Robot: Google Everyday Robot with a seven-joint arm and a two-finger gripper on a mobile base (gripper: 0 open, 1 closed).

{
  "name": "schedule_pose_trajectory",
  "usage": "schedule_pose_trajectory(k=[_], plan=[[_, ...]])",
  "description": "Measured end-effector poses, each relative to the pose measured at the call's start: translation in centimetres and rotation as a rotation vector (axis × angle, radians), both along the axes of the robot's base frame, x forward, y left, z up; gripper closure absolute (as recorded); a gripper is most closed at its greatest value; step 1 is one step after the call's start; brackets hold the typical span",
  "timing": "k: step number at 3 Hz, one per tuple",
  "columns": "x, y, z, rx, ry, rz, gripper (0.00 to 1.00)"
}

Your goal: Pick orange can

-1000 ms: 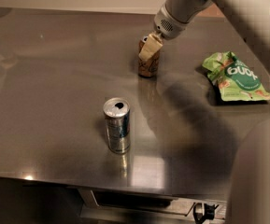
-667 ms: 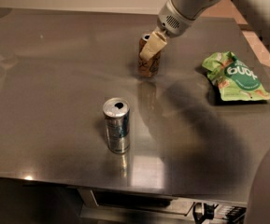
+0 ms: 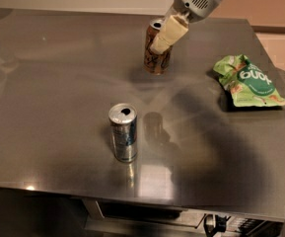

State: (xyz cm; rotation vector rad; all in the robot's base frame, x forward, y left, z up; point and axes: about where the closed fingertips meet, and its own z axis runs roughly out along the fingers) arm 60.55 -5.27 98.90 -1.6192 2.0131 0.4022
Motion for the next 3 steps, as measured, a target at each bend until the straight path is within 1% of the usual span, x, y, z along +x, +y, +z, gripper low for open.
schedule_pose_trajectory(k=[1, 2, 3], plan=[[-1.5, 0.0, 2.2, -0.004, -0.03, 0.087, 1.0], [-2.1, -0.2, 3.8, -0.008, -0.065, 0.142, 1.0], [-2.1, -0.2, 3.8, -0.008, -0.065, 0.142, 1.0]])
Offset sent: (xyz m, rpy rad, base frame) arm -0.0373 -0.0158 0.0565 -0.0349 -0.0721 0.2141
